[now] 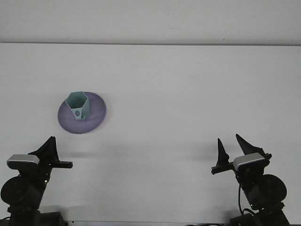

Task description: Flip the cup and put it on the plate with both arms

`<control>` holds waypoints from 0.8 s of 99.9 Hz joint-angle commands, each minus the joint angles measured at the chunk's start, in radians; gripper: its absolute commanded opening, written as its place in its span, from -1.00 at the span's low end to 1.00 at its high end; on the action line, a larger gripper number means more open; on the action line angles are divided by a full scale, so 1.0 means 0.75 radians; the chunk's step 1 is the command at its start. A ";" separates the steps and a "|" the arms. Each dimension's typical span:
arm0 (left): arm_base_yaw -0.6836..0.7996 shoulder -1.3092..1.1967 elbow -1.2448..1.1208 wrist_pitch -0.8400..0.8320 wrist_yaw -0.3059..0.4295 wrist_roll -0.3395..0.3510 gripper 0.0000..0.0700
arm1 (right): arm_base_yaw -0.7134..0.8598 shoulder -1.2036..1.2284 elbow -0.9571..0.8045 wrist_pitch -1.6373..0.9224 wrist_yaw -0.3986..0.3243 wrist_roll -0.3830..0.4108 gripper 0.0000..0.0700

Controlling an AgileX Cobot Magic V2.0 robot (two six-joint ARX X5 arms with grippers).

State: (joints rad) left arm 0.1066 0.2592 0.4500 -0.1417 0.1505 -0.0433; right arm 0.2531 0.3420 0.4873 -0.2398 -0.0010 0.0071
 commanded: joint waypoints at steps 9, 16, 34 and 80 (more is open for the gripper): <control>0.002 0.000 0.017 0.013 0.004 -0.004 -0.96 | 0.001 0.008 0.011 0.030 0.001 -0.005 0.18; 0.002 0.000 0.017 0.013 0.004 -0.004 -0.96 | 0.001 0.008 0.011 0.041 0.003 -0.005 -0.05; 0.002 0.000 0.017 0.013 0.005 -0.004 -0.96 | 0.001 0.008 0.011 0.016 0.002 -0.011 -0.95; 0.002 0.000 0.017 0.013 0.005 -0.004 -0.96 | 0.001 0.008 0.011 0.021 0.002 -0.011 -0.95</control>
State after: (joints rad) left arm 0.1066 0.2592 0.4500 -0.1417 0.1501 -0.0437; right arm 0.2531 0.3420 0.4873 -0.2379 -0.0002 0.0032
